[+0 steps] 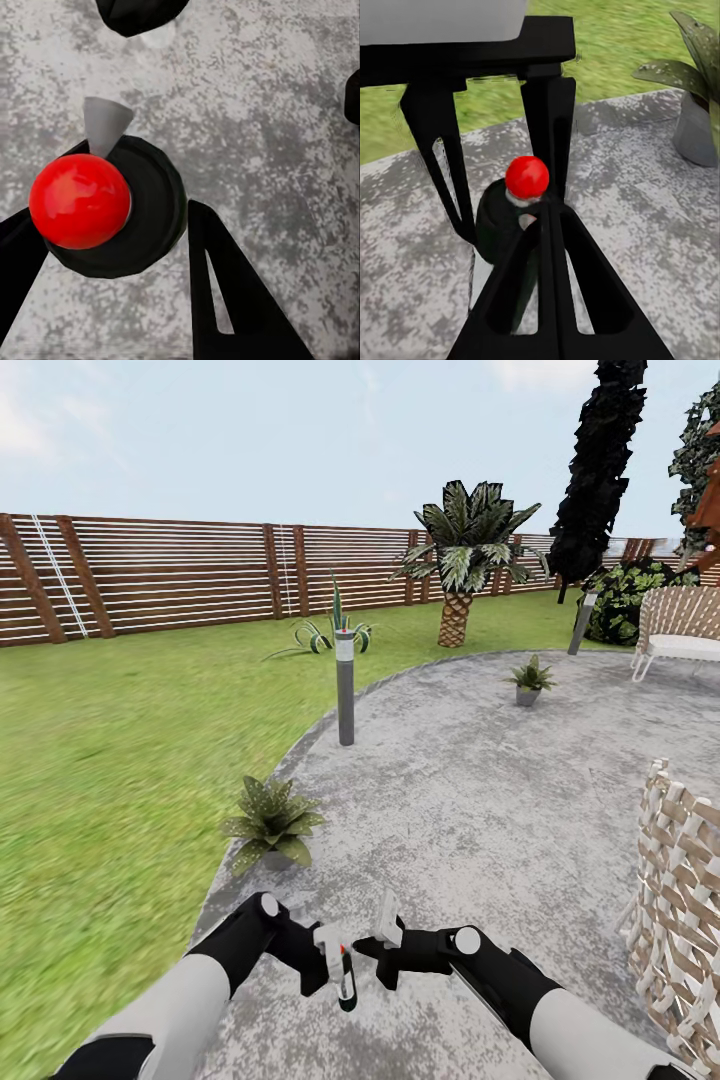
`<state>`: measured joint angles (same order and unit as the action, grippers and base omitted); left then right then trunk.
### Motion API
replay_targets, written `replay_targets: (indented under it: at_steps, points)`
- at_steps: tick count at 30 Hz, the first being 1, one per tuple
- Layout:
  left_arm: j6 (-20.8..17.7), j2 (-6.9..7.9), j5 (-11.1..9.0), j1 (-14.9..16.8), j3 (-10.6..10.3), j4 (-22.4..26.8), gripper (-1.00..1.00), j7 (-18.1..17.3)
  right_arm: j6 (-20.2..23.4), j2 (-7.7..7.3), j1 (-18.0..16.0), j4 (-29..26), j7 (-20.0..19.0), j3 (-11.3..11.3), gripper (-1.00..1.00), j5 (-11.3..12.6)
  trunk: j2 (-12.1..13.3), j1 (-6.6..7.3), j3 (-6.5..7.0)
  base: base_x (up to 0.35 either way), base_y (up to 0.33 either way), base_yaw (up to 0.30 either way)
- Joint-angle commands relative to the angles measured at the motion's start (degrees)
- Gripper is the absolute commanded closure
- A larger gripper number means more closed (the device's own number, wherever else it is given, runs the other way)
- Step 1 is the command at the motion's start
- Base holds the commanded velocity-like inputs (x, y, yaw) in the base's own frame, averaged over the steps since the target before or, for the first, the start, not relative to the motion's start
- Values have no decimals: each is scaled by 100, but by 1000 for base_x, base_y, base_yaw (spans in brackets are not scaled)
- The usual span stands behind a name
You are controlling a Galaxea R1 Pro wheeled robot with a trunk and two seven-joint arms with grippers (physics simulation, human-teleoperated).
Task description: Pick up the pesticide atomizer in the garden and spray insectifuge to fully cover both potted plants in the garden.
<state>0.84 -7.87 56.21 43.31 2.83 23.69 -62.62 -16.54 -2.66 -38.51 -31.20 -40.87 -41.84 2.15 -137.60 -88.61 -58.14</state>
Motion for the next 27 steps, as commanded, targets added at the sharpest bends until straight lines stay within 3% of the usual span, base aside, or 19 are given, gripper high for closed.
replay_targets:
  at_steps: [1,8,10,11,13,14,16,17,19,20,21,23,25,26,27]
  points:
    - [3,65,71,-1,28,4,100,-19,-25,-6,-7,0,9,-34,100,22,-2,1,-5,0,0,0]
    - [18,886,197,-53,23,-82,100,-12,-25,-12,-7,0,9,-46,100,22,-2,1,-5,0,0,0]
    - [20,1127,202,-240,24,-85,100,-7,-25,-35,-7,3,9,-50,100,22,-2,1,-5,0,0,0]
    - [22,1271,204,-417,24,-84,100,17,-30,-68,-7,6,9,-51,-100,22,-2,1,-5,0,0,0]
    - [23,1427,164,-690,52,-84,100,314,-33,-131,-7,25,9,-52,-100,24,-2,1,-5,0,0,0]
    - [15,1473,95,-814,109,-84,100,848,-38,-151,-7,213,23,-52,-100,28,-2,1,-5,0,0,0]
    - [0,1481,-69,-874,199,-143,100,1411,-43,-152,-7,683,196,-47,-100,40,-2,1,-5,0,0,0]
    - [-4,1481,-316,-888,346,-238,100,1649,-54,-147,-5,1093,612,-41,-100,63,-2,1,-5,0,0,0]
    - [7,1495,-1046,-907,823,-467,100,1990,-153,-127,10,1743,1619,-36,-100,132,-2,1,-5,0,0,0]
    - [14,1504,-1414,-916,1049,-584,100,2169,-271,-116,21,1946,2056,-35,-100,186,-2,1,-5,0,0,0]
    - [16,1509,-1633,-939,1173,-638,100,2309,-373,-110,28,2032,2290,-35,-100,232,-2,1,-5,0,0,0]
    - [38,1508,-2291,-1117,1529,-681,100,3022,-608,-98,176,2151,2988,-35,-100,479,-2,1,-5,0,0,0]
    - [384,1496,-2880,-1324,1862,-719,100,3674,-713,-87,487,2171,3734,-38,-100,837,-2,1,-5,0,0,0]
    - [761,1491,-3158,-1526,1987,-730,100,4050,-906,-82,704,2177,4174,-39,-100,1065,-2,1,-5,0,0,0]
    - [951,1491,-3281,-1637,2036,-735,100,4248,-1059,-80,818,2181,4366,-37,-100,1166,-2,1,-5,0,0,0]
